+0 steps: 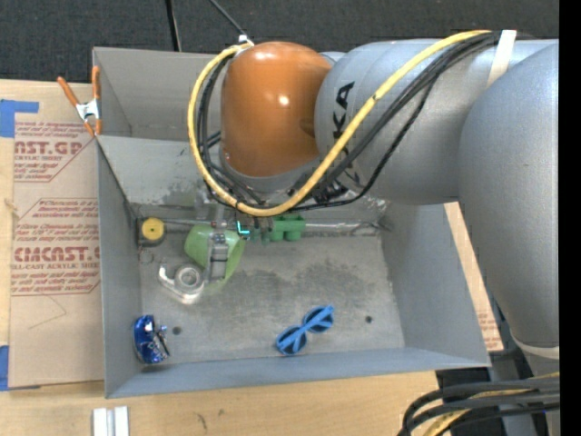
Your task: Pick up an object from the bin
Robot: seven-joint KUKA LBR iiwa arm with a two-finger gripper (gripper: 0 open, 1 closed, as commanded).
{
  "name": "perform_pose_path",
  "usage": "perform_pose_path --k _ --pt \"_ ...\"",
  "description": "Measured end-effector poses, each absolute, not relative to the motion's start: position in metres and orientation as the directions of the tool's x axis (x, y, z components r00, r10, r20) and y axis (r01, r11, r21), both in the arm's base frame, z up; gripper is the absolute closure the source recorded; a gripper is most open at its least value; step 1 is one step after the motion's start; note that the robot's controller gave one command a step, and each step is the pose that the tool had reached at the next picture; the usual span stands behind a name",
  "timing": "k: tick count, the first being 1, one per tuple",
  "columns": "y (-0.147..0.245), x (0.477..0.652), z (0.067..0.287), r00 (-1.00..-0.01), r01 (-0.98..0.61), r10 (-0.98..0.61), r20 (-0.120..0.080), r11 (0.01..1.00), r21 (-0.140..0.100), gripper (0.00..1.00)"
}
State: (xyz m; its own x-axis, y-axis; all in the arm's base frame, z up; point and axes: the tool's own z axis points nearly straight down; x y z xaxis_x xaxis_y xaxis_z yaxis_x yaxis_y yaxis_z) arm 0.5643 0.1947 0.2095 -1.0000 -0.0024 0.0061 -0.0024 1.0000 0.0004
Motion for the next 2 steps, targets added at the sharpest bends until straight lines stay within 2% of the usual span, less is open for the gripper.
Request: perform_pose_path --k 1,2 --pt "0.128 0.584 0.083 -1.0 0.03 0.03 -0.01 1.0 0.002 0.0" --pt "0.161 0.572 0.069 -0.999 0.039 0.039 0.0 0.999 0.003 0.0"
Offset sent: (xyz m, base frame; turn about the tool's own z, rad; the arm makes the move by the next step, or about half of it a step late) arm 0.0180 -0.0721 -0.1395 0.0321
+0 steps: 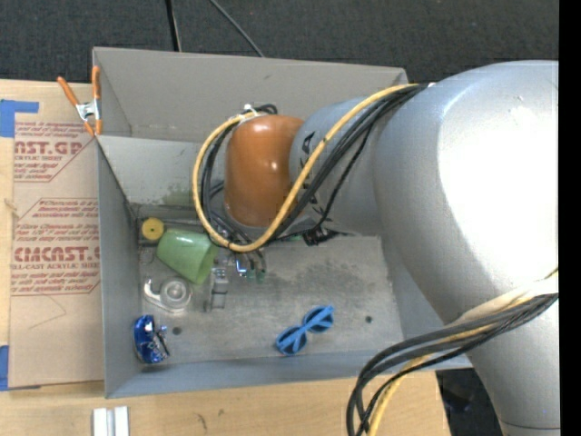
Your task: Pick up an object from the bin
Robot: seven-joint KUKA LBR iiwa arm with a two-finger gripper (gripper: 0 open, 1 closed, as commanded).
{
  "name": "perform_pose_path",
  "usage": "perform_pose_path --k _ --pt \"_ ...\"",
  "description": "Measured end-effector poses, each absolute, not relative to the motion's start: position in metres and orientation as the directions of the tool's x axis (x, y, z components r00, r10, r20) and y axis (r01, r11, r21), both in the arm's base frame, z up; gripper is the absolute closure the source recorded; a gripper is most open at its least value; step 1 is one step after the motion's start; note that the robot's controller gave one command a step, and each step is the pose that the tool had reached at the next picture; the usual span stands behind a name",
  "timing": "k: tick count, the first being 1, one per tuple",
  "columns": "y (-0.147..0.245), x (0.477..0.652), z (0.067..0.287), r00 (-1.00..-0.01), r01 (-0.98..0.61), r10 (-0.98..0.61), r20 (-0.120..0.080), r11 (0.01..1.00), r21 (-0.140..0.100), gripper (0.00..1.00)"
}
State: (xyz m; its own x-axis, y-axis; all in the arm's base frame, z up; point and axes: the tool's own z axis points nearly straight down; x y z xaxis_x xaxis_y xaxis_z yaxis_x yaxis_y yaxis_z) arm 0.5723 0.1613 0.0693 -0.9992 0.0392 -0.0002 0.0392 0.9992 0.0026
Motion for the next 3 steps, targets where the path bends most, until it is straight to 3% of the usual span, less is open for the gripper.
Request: perform_pose_path --k 1,3 --pt "0.2188 0.5433 0.0693 -0.93 -0.368 -0.368 0.0 0.93 0.001 0.0" --pt "0.2182 0.5439 0.0686 -0.931 -0.366 -0.366 -0.001 0.931 0.001 0.0"
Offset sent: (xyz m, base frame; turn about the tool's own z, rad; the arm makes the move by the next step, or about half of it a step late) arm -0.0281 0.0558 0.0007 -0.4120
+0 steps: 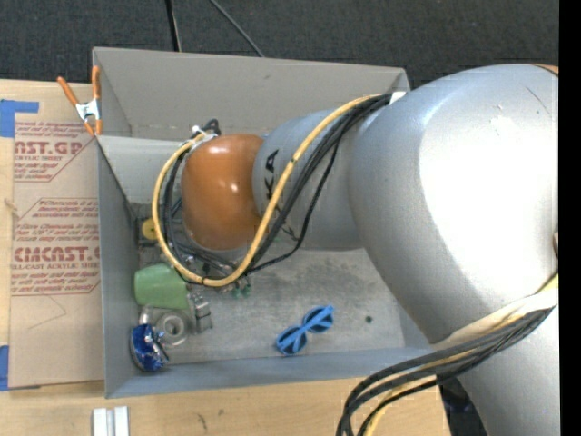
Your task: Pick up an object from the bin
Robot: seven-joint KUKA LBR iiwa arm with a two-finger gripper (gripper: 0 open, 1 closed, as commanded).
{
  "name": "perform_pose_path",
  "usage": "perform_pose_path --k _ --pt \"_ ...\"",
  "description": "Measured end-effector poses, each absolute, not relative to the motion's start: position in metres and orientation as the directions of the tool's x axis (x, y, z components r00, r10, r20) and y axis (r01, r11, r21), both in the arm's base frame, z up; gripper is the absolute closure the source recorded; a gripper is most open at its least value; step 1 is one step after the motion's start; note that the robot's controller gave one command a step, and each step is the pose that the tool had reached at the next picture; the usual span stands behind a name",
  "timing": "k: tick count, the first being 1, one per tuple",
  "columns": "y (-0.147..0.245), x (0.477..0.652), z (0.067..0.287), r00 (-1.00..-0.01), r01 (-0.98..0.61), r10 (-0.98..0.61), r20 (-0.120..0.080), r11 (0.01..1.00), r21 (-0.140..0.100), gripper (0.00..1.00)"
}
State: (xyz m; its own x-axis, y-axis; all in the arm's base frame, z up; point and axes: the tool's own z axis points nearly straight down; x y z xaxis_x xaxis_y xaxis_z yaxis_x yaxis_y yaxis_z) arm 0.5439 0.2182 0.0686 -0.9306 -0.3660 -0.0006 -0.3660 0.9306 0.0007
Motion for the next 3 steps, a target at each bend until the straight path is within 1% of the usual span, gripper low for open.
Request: perform_pose_path --k 1,2,3 --pt "0.218 0.544 0.069 -0.931 -0.366 -0.366 0.0 0.931 0.0 1.0" --pt "0.218 0.545 0.11 -0.931 -0.366 -0.366 -0.005 0.931 0.001 1.0" --pt "0.22 0.547 0.196 -0.93 -0.367 -0.367 -0.011 0.93 0.0 1.0"
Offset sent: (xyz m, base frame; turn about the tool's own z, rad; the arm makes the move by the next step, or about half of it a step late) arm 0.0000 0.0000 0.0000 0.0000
